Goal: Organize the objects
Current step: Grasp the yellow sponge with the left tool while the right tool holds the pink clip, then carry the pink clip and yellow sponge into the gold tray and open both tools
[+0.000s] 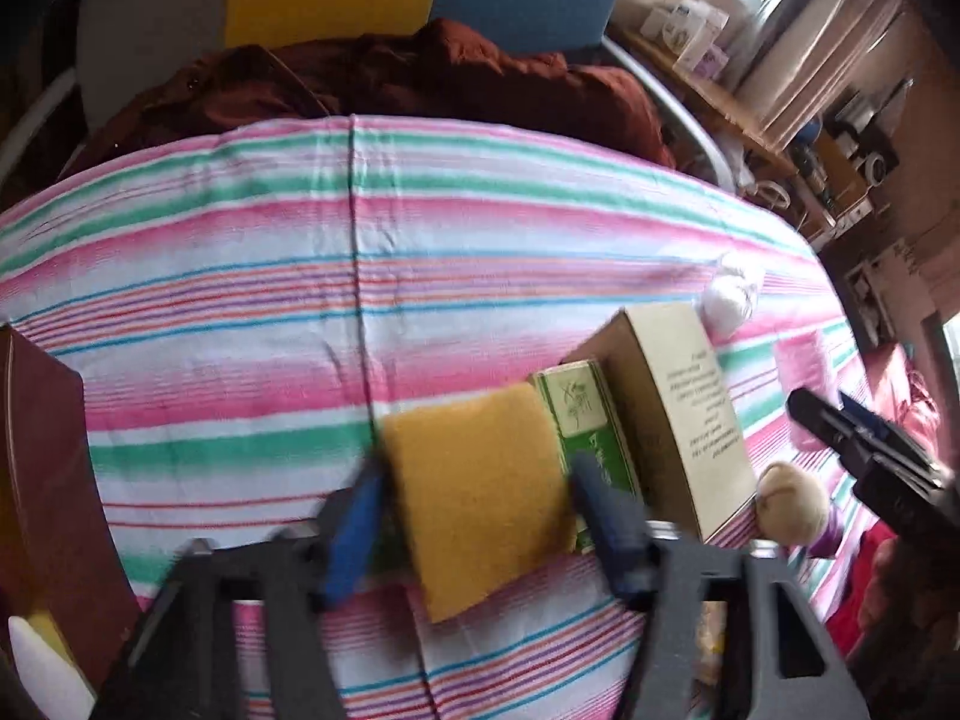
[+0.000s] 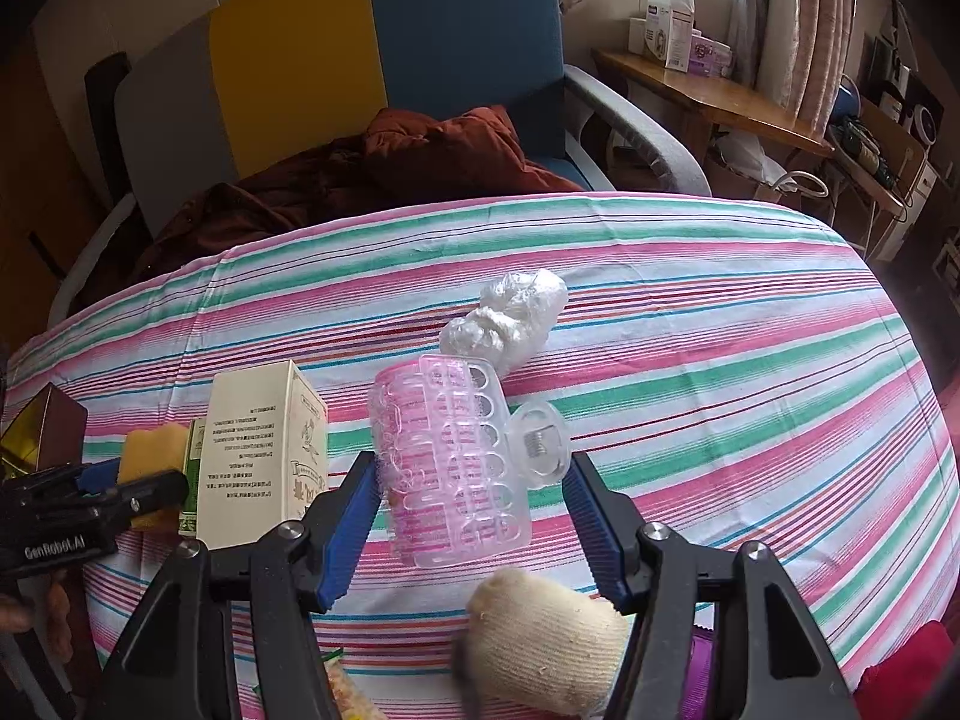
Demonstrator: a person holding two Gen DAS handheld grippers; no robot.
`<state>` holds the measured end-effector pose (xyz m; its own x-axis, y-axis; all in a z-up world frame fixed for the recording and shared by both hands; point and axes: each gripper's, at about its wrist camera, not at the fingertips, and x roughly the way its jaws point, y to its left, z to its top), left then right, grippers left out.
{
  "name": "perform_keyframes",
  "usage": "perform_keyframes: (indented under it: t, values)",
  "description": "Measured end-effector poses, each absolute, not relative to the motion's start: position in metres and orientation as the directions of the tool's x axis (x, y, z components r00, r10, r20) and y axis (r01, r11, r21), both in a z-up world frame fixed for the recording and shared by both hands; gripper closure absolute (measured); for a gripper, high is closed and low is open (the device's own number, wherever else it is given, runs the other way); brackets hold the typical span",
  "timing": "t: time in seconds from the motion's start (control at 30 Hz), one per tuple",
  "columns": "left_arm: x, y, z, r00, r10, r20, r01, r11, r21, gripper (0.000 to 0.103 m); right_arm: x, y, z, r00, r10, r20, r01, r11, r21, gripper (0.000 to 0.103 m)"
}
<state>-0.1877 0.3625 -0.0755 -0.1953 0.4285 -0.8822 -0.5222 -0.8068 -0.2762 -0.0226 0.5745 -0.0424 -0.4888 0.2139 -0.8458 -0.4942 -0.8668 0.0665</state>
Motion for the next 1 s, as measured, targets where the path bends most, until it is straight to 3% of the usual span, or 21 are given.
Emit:
perform_keyframes:
  t: [0.17, 0.37, 0.53, 0.87, 1.0]
  values:
    - [-0.186, 0.354, -0.080, -0.205, 0.434, -0.877, -0.553, -0.791, -0.262, 0.051, -0.023, 0.572, -0.043, -0.487, 0.218, -0.846, -0.485, -0.873, 0.055, 0.041]
    - [-0.185, 0.370, -0.086, -0.228, 0.383, -0.895, -0.572, -0.797, -0.196, 0.046, -0.023, 0.572, -0.045, -0.478, 0.220, -0.851, -0.488, -0.871, 0.049, 0.041]
    - [-0.181, 0.373, -0.087, -0.242, 0.389, -0.889, -0.593, -0.784, -0.182, 0.052, -0.021, 0.574, -0.039, -0.503, 0.214, -0.837, -0.484, -0.873, 0.068, 0.041]
    - [-0.125, 0.315, -0.010, -0.328, 0.537, -0.777, -0.659, -0.719, -0.219, 0.051, -0.011, 0.552, -0.005, -0.665, 0.134, -0.734, -0.377, -0.909, 0.176, 0.041]
    - [-0.112, 0.270, 0.013, -0.384, 0.543, -0.747, -0.648, -0.734, -0.201, 0.051, -0.010, 0.531, 0.011, -0.695, 0.112, -0.710, -0.332, -0.926, 0.178, 0.041]
